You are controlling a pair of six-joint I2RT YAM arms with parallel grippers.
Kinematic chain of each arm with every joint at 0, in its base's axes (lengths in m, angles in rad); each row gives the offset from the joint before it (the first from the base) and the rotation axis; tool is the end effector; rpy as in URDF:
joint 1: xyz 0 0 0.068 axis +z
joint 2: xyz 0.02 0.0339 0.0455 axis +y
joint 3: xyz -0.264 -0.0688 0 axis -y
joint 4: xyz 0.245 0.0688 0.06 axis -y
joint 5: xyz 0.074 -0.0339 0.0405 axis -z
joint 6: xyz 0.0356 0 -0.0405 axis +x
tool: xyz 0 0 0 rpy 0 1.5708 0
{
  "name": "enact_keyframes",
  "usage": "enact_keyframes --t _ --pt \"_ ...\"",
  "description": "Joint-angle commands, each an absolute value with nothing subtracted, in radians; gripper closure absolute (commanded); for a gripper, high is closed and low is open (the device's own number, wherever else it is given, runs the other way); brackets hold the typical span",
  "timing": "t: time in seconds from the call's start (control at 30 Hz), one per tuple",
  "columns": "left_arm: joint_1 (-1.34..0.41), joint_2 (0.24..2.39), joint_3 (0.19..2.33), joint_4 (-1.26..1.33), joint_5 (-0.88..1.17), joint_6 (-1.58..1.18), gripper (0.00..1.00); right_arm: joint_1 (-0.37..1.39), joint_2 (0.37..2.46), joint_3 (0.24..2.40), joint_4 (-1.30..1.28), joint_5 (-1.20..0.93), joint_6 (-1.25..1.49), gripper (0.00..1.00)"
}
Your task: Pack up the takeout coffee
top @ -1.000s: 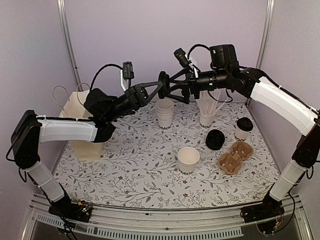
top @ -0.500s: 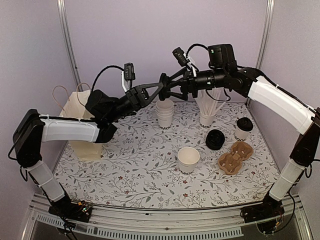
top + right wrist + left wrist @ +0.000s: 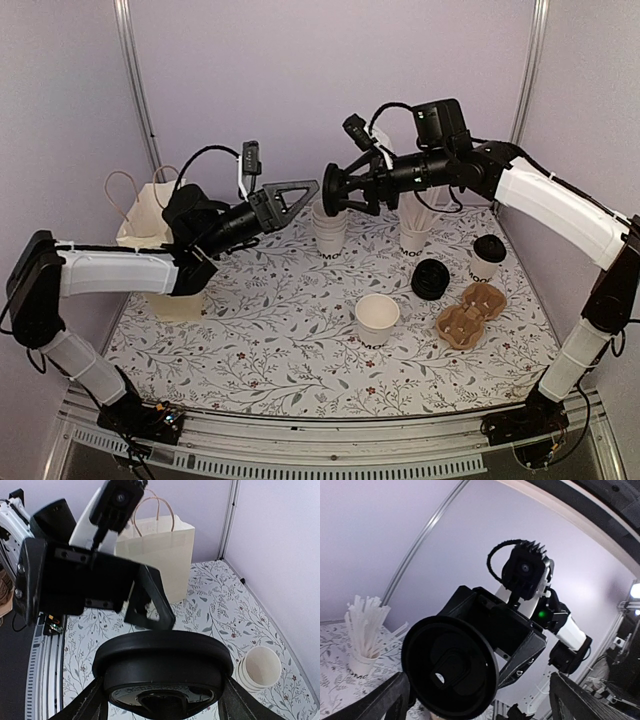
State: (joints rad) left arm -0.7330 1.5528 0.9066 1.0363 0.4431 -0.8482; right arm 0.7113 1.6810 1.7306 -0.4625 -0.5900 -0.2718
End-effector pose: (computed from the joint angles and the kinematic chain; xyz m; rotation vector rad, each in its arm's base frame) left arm 0.2463 -0.2423 0.3182 0.3679 1.3465 -1.6131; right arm 0.2792 0.2668 0.4064 -1.2769 1.5546 0.8663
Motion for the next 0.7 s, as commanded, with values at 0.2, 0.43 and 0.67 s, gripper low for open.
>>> enact_keyframes --t 0.2,0.43,0.67 --pt "-0.719 1.403 0.887 0.388 0.108 -0.506 0.0 0.693 1.647 1.708 -0.861 -0.412 -0.716 0.34" --pt "-0.723 1.481 0.883 0.372 0.157 -0.492 0.0 0.702 1.737 1.789 -1.149 -0.33 -0.864 0.36" --pt "-0.762 1.599 0.926 0.328 0.173 -0.487 0.0 0.745 1.821 1.818 -1.313 -0.214 -0.918 0.37"
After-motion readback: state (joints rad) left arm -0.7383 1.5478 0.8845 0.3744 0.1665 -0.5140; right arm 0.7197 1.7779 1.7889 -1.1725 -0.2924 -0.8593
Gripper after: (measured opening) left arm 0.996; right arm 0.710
